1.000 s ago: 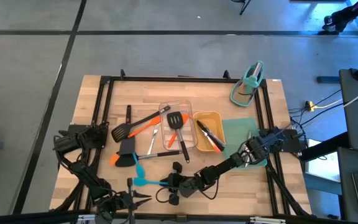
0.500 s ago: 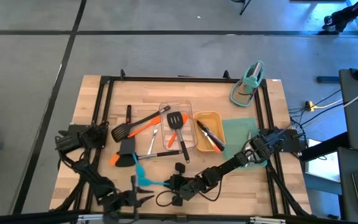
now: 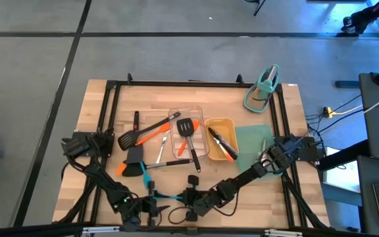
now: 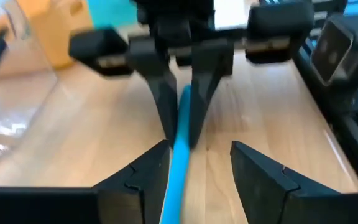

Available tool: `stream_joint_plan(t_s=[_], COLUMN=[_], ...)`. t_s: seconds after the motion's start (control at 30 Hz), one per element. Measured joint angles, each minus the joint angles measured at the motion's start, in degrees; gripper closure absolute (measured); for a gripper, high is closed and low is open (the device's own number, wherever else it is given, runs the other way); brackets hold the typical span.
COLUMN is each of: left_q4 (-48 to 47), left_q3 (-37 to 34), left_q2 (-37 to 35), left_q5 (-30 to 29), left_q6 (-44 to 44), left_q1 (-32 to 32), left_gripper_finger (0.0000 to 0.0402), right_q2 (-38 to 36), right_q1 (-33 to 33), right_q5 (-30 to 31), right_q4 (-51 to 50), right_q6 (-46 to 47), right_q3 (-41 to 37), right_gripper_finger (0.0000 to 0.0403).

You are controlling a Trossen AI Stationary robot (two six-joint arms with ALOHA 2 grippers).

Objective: Pick & Place Kitchen Items
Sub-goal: Put the blue spatula into the transparent bin

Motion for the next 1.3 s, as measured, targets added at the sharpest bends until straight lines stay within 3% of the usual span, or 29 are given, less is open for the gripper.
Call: stream_joint_plan(t_s=[0.17, 0.63, 1.0, 1.1, 1.2, 1.3], left_q4=[-3.51, -4.46, -4.69, -4.59, -4.21, -4.02], left_q3=[-0.02, 0.13, 0.13, 0.13, 0.15, 0.15], left_q2=[-0.07, -0.15, -0.18, -0.18, -0.28, -0.26], left_q5=[2.92, 11.88, 13.84, 16.50, 18.78, 18.14], left_q6=[-3.67, -3.01, -5.06, -6.80, -7.95, -8.53], left_q1=[1.61, 4.30, 4.57, 5.20, 5.74, 5.55], left_gripper_finger=[0.0235, 0.0235, 0.0239, 0.0282, 0.0373, 0.0390], right_q2=[-0.09, 0.26, 0.24, 0.24, 0.17, -0.02], right_q1=[0.19, 0.71, 0.98, 0.96, 0.95, 0.92], right_q5=[-0.02, 0.36, 6.68, 7.40, 7.63, 7.29], right_q4=[-0.03, -11.83, -10.47, -10.47, -10.80, -10.10], right_q6=[-0.30, -4.15, -8.65, -9.17, -10.21, -10.88], right_q3=[0.19, 8.58, 9.90, 9.90, 9.94, 10.09], right_gripper_finger=[0.0342, 0.0342, 0.0342, 0.0342, 0.0342, 0.0343])
